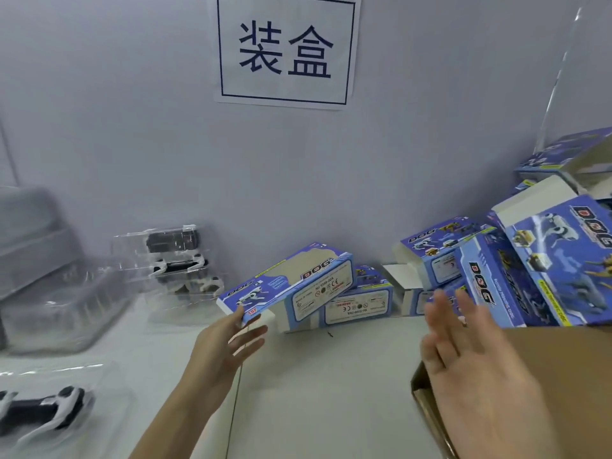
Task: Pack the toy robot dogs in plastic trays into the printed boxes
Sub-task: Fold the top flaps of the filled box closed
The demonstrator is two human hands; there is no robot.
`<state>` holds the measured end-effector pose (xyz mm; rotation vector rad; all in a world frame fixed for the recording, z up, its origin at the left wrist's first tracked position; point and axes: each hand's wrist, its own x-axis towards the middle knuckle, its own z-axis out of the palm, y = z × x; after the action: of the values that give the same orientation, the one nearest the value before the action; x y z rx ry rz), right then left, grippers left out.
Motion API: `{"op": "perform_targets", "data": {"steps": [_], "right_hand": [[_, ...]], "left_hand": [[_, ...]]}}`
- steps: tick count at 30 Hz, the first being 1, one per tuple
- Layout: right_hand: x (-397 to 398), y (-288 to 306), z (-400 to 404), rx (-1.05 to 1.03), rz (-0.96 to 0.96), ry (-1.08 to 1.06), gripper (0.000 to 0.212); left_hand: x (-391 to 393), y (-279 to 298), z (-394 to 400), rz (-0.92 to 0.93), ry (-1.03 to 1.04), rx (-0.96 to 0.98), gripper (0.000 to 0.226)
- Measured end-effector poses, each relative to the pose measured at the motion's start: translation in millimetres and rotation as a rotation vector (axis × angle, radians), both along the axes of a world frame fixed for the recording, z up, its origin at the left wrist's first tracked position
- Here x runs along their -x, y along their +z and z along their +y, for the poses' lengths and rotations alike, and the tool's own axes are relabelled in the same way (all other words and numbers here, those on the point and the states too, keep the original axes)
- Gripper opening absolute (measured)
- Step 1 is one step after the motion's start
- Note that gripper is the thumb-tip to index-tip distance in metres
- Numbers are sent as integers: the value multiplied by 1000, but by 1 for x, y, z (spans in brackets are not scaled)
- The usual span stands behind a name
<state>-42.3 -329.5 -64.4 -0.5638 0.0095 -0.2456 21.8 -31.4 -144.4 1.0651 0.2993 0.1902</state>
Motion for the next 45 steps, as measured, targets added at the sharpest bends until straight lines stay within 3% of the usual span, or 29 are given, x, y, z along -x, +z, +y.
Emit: {"op": "perform_targets", "data": {"steps": [3, 6, 8, 11, 13, 15, 18, 22, 27, 31, 36, 40, 45], "right_hand": [[-14, -20, 29, 447, 45, 107, 13], [-36, -42, 44, 971, 124, 149, 18], [-42, -62, 59, 1305, 141, 115, 53], [-53, -81, 72, 1621, 86, -190, 116], [-59, -83, 79, 1793, 44, -335, 138], [-66, -86, 87, 1906, -12, -449, 143], [-73, -91, 90, 1931, -172, -437, 140], [-78, -100, 82, 1903, -296, -116, 146], [-72, -84, 69, 1764, -330, 149, 132], [-62, -61, 52, 1642, -316, 162, 121], [-63, -43, 30, 1742, -219, -29, 108], [-65, -45, 20, 1660, -184, 68, 77], [-69, -50, 21, 1510, -154, 230, 72]], "left_hand": [[2, 5, 3, -39, -21, 15, 31], [5, 10, 1, -78, -39, 18, 29], [7, 14, -2, -110, -24, -9, 28], [9, 19, -4, -202, 67, -123, 29], [9, 23, -4, -288, 109, -190, 35], [11, 26, -4, -357, 113, -206, 37], [14, 27, -5, -424, 71, -199, 34], [17, 28, 7, -409, 66, -223, 34], [23, 25, 19, -341, 2, -141, 24], [26, 27, 18, -340, -18, -122, 19], [27, 36, 23, -395, -38, -314, 29], [25, 39, 20, -446, -47, -459, 32], [29, 44, 22, -422, -33, -444, 56]]}}
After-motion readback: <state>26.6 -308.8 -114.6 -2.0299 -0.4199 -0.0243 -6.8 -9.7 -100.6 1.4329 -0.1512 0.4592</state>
